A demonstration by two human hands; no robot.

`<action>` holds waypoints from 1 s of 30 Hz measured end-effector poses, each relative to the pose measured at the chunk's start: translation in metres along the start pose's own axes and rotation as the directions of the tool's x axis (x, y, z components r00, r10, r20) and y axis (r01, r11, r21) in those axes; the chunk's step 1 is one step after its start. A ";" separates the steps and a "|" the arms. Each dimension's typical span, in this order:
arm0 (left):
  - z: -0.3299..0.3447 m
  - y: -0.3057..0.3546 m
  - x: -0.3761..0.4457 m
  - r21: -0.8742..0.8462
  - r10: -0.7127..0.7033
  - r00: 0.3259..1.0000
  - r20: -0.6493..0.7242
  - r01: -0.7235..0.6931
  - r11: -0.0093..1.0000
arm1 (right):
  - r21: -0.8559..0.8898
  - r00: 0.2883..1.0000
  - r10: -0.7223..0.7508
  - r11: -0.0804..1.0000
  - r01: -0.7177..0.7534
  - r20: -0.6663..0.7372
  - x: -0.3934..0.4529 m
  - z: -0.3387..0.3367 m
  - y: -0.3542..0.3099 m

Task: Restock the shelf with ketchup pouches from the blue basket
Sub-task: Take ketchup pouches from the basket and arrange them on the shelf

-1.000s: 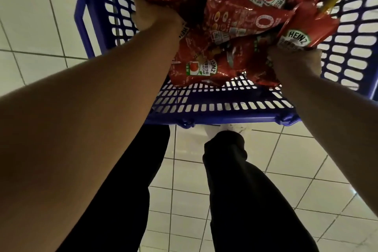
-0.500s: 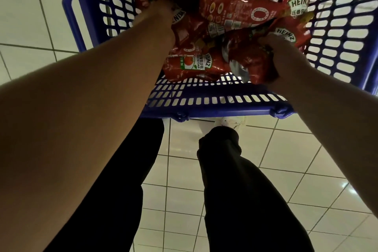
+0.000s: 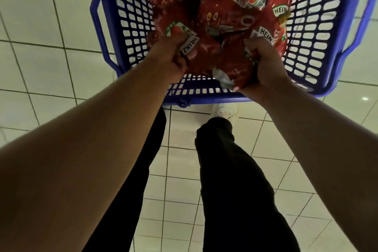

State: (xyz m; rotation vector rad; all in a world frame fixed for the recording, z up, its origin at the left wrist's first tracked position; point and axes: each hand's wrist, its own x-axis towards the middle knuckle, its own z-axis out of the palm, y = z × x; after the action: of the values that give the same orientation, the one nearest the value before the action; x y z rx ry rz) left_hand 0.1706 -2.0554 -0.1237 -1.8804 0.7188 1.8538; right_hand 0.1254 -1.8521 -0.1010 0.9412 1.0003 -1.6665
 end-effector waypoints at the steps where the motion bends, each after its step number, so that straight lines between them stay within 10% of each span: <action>1: 0.003 -0.009 -0.012 -0.021 -0.010 0.999 0.033 0.010 1.000 | 0.010 1.000 -0.009 1.000 0.009 0.020 -0.011 0.006 -0.001; 11: 0.011 -0.027 -0.160 0.052 0.179 0.940 0.289 -0.202 0.978 | -0.359 0.970 -0.237 0.910 0.206 -0.045 -0.140 0.066 -0.035; 21: -0.027 0.049 -0.359 0.094 0.291 0.832 0.471 -0.376 0.922 | -0.549 0.946 -0.234 0.772 0.321 0.225 -0.319 0.128 -0.123; 23: -0.024 0.070 -0.403 0.362 0.295 0.802 0.519 -0.519 0.774 | -0.618 0.939 -0.189 0.712 0.333 0.287 -0.354 0.140 -0.140; 27: 0.000 0.095 -0.497 0.692 0.236 0.702 0.672 -0.709 0.138 | -0.744 0.926 -0.091 0.569 0.349 0.365 -0.420 0.164 -0.166; 30: 0.027 0.097 -0.555 0.715 -0.097 0.728 0.678 -0.684 -0.145 | -0.787 0.914 -0.080 0.482 0.385 0.399 -0.462 0.190 -0.188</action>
State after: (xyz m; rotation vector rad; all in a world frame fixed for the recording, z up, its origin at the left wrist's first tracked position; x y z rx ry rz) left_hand 0.0970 -2.0707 0.4354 -0.0268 1.7811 1.0701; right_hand 0.0399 -1.8332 0.4257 -0.1603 1.5536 -1.1810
